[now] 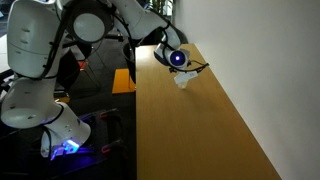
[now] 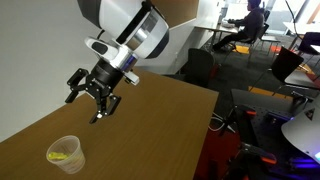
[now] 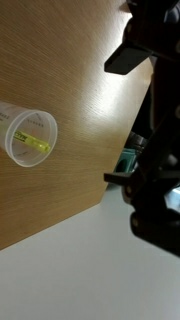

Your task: Put the yellow marker inside the cup

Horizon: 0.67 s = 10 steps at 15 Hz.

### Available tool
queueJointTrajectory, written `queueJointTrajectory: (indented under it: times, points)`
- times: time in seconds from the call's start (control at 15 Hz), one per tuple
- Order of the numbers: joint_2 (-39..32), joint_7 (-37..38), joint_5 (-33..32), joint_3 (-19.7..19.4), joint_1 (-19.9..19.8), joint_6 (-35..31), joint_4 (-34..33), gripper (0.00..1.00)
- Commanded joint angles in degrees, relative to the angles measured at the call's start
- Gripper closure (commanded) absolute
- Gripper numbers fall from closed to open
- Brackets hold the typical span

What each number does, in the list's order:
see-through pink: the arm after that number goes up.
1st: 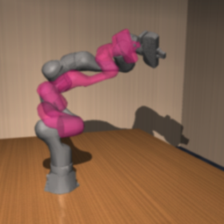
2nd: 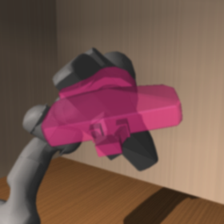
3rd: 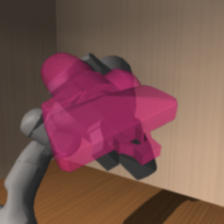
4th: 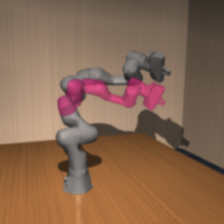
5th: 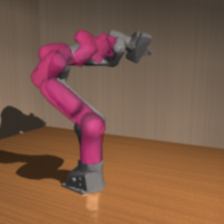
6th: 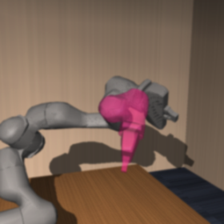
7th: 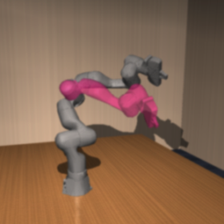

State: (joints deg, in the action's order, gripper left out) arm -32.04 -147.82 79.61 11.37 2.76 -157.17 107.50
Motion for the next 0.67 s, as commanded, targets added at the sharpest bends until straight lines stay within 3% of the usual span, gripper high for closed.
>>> queueJointTrajectory:
  times: [0.0, 0.6]
  points:
    - [7.1, 2.7, 1.0, -0.6, 1.3, -7.0, 8.3, 0.00]
    - [13.8, 13.2, 1.2, -0.9, 3.0, -27.2, 19.6, 0.00]
